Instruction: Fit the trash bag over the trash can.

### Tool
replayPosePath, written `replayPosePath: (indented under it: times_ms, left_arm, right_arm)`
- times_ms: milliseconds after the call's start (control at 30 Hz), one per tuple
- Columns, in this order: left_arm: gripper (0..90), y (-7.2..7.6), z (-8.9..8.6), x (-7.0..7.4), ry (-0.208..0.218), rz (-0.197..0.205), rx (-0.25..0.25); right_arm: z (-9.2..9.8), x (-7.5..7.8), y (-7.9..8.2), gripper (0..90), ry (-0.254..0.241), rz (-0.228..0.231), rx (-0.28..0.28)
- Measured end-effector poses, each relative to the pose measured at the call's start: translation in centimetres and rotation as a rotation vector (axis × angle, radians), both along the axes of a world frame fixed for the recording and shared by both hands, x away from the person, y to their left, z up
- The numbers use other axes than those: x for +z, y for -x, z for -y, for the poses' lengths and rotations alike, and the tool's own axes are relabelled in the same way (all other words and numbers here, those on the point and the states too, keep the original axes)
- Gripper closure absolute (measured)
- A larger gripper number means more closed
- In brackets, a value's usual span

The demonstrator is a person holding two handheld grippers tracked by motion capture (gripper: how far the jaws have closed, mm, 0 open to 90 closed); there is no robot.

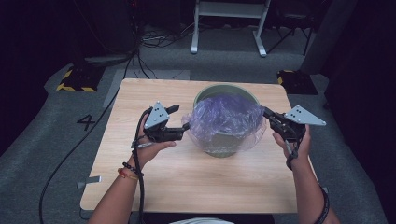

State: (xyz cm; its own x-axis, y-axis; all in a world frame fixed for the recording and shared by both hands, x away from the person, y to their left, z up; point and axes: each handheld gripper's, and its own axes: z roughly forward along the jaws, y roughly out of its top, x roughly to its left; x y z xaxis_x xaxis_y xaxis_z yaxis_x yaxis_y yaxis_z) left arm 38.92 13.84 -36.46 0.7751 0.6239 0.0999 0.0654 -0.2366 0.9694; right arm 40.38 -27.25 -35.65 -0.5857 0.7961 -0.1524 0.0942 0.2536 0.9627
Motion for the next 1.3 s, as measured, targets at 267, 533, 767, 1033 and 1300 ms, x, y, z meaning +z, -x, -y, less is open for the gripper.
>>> replayPosePath:
  times_ms: [267, 533, 767, 1033, 1300]
  left_arm:
    - [18.9, 2.5, -0.1, 1.3, -0.029, 0.040, -0.057]
    - [16.1, 4.7, 0.1, 1.9, -0.099, 0.044, -0.118]
    - [15.1, 6.3, 2.7, 2.0, -0.162, 0.056, -0.194]
    - [50.0, 4.4, 5.0, 2.5, -0.232, 0.086, -0.115]
    - [75.3, 2.6, 4.1, 3.5, -0.182, 0.125, -0.106]
  right_arm:
    - [0.0, 0.3, 0.2, 89.3, 0.014, 0.011, -0.015]
    - [0.0, 0.6, 0.2, 89.8, 0.024, 0.007, -0.016]
    - [-0.4, 0.8, 0.1, 89.7, 0.025, 0.000, -0.008]
    - [-0.8, 0.9, 0.0, 89.6, 0.036, -0.006, 0.011]
    - [-0.7, 0.8, -0.8, 89.5, 0.057, -0.017, 0.009]
